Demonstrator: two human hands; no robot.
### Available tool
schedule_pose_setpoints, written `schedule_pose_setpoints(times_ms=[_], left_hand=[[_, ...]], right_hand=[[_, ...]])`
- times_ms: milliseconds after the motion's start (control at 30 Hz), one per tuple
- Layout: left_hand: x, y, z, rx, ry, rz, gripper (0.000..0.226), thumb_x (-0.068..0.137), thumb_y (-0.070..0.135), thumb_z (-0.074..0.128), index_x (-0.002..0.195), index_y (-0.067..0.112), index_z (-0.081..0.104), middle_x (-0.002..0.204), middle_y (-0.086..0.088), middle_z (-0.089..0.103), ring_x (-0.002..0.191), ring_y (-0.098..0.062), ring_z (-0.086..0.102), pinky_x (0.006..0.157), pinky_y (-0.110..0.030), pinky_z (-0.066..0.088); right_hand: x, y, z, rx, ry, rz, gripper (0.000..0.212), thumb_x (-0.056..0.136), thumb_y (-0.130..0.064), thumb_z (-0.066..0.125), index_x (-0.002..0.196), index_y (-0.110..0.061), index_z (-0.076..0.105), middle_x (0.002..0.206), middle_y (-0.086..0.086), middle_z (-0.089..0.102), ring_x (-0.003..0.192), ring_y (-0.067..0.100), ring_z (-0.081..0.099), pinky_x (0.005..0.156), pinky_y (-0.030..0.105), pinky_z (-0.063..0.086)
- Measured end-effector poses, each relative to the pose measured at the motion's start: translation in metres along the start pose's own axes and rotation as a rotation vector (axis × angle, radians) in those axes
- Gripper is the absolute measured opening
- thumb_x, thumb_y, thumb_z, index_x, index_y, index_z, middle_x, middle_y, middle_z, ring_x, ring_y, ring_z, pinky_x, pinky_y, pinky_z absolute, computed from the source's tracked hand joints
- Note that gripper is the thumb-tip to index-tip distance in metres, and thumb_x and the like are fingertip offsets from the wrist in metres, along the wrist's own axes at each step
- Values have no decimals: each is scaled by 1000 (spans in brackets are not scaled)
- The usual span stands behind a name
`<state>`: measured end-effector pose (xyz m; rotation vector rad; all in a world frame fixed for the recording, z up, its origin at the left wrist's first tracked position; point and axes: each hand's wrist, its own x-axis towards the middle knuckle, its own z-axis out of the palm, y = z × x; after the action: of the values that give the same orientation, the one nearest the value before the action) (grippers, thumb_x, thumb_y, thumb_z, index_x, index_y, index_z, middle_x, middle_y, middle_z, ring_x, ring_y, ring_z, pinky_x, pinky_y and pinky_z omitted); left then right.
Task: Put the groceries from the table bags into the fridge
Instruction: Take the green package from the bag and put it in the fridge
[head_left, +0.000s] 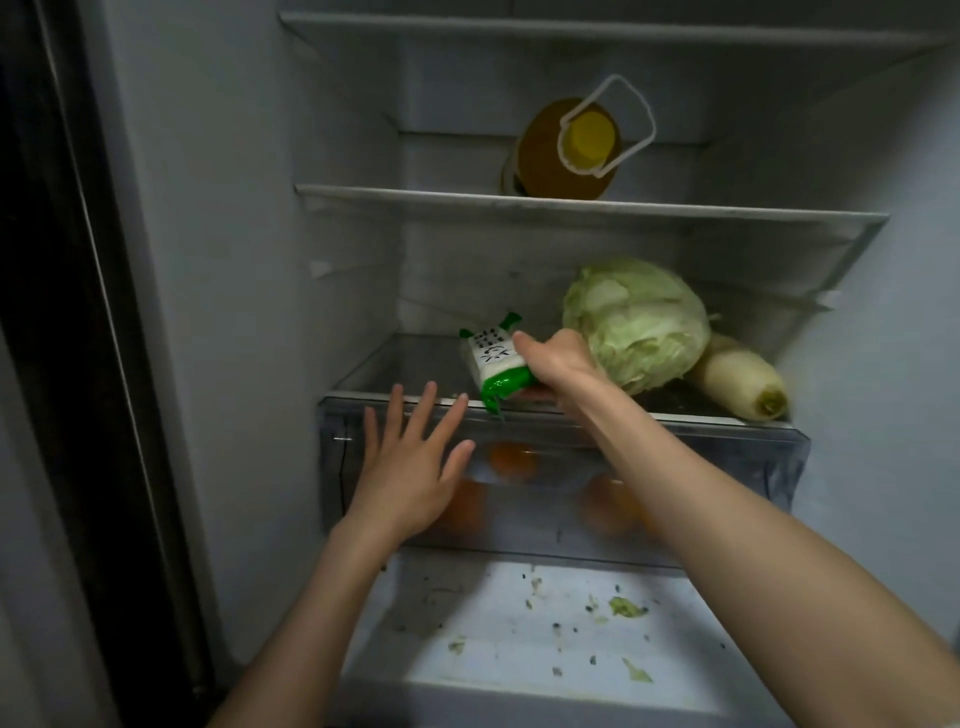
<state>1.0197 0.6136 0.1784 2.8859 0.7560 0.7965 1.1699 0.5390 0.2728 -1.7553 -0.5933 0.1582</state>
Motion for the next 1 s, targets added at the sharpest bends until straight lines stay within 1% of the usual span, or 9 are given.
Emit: schedule_pose_setpoints(times_ms=[100, 167, 267, 367, 467, 567, 733, 900, 1000], left_hand=[[0, 0, 0, -14, 8, -9, 78, 72, 66, -8, 146, 43, 3, 158, 6, -6, 143, -23, -17, 112, -46, -14], [1, 0, -1, -10, 0, -20, 65, 84, 65, 2, 145, 44, 4, 158, 6, -6, 143, -22, -16, 112, -45, -15], [1, 0, -2, -10, -13, -23, 55, 91, 57, 11, 145, 45, 4, 158, 7, -5, 144, -20, -15, 112, -44, -15], [0, 1, -4, -4, -20, -27, 62, 84, 57, 8, 145, 45, 5, 158, 7, -3, 144, -20, -14, 112, -43, -15], [0, 3, -4, -5, -15, -31, 57, 89, 56, 11, 145, 45, 7, 158, 7, -3, 144, -19, -13, 112, -42, -15], [-1, 2, -3, -1, -3, -25, 54, 93, 54, 15, 145, 44, 7, 158, 6, -3, 144, -20, -13, 112, -43, -15], [-1, 2, -2, 28, -24, -32, 52, 97, 52, 20, 145, 45, 1, 158, 7, -9, 143, -20, -16, 111, -43, -17], [-2, 4, -3, 46, -36, -37, 54, 97, 51, 21, 145, 45, -1, 157, 6, -12, 143, -21, -18, 111, -44, -17], [-1, 7, -6, 54, -84, -55, 54, 97, 50, 21, 146, 42, -1, 157, 5, -15, 142, -24, -21, 111, -47, -16]], right_hand=[[13, 8, 5, -54, 32, -19, 53, 83, -39, 63, 105, 10, 61, 111, 25, 63, 103, 41, 61, 87, 51, 51], [7, 2, 4, -108, 40, -28, 51, 87, -38, 59, 109, 8, 61, 113, 23, 63, 106, 37, 59, 89, 42, 50], [4, -1, -1, -104, -43, -31, 50, 86, -36, 63, 114, 6, 56, 109, 13, 62, 96, 29, 60, 71, 21, 52], [-6, 1, -8, -173, -220, -58, 69, 75, -34, 76, 126, 0, 45, 109, 6, 53, 100, 21, 54, 81, 28, 45], [-4, 2, -11, -377, -203, -187, 74, 72, -30, 79, 131, -3, 44, 128, 11, 54, 116, 25, 51, 93, 30, 40], [-1, 6, -6, -642, -125, -361, 57, 80, -39, 69, 123, -5, 56, 129, 16, 56, 120, 32, 50, 98, 35, 40], [1, 19, 0, -774, -64, -449, 50, 85, -50, 59, 113, -8, 65, 124, 20, 58, 117, 37, 49, 95, 39, 42], [-4, 17, 0, -873, -118, -472, 50, 91, -47, 50, 116, -5, 61, 123, 19, 60, 115, 35, 53, 95, 40, 42], [-13, 25, -2, -1015, -187, -496, 60, 94, -50, 40, 136, -7, 44, 138, 20, 47, 129, 33, 41, 109, 44, 25]])
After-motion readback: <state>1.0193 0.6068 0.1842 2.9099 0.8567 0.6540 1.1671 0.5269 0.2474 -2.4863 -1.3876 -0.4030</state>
